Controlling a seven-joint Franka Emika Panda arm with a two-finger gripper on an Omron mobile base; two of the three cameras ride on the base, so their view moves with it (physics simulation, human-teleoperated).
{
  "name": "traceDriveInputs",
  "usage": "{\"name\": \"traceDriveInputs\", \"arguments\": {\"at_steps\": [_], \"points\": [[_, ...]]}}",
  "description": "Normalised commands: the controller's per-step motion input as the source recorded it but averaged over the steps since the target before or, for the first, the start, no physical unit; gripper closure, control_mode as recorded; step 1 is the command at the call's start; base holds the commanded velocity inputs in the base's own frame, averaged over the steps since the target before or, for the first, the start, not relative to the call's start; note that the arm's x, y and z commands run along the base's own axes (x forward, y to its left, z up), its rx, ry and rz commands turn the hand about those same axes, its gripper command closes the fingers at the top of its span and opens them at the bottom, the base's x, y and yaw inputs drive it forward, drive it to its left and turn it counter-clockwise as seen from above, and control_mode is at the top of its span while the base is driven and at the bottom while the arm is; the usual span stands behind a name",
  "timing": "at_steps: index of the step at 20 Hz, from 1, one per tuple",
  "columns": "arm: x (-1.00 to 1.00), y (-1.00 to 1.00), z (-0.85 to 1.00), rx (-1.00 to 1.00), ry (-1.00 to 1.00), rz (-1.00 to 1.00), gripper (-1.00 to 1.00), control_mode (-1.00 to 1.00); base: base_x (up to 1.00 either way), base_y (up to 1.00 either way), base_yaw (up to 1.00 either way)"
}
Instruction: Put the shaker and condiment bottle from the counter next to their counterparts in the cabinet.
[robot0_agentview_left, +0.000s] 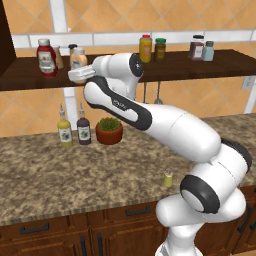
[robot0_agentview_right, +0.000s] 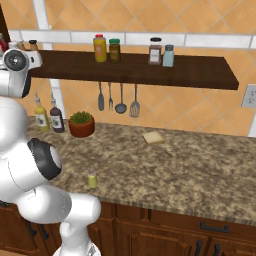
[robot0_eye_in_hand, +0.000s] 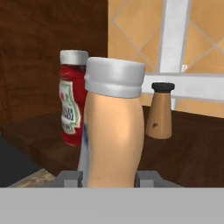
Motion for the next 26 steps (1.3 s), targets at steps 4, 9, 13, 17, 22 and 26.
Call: {"name": "traceDriveInputs", "arguments": {"at_steps": [4, 9, 13, 17, 22, 26], "points": [[0.34, 0.16, 0.0, 0.0, 0.06, 0.0, 1.0, -1.0, 0.0, 0.0, 0.0], [0.49, 0.18, -0.15, 0.0, 0.07, 0.0, 1.0, -1.0, 0.0, 0.0, 0.0], [0.29, 0.15, -0.28, 0.0, 0.0, 0.0, 1.0, -1.0, 0.0, 0.0, 0.0], [0.25, 0.19, -0.34, 0.01, -0.01, 0.0, 1.0, -1.0, 0.0, 0.0, 0.0], [0.3, 0.16, -0.36, 0.03, -0.02, 0.0, 1.0, -1.0, 0.0, 0.0, 0.0], [0.34, 0.18, -0.38, 0.01, 0.0, 0.0, 1.0, -1.0, 0.0, 0.0, 0.0]]}}
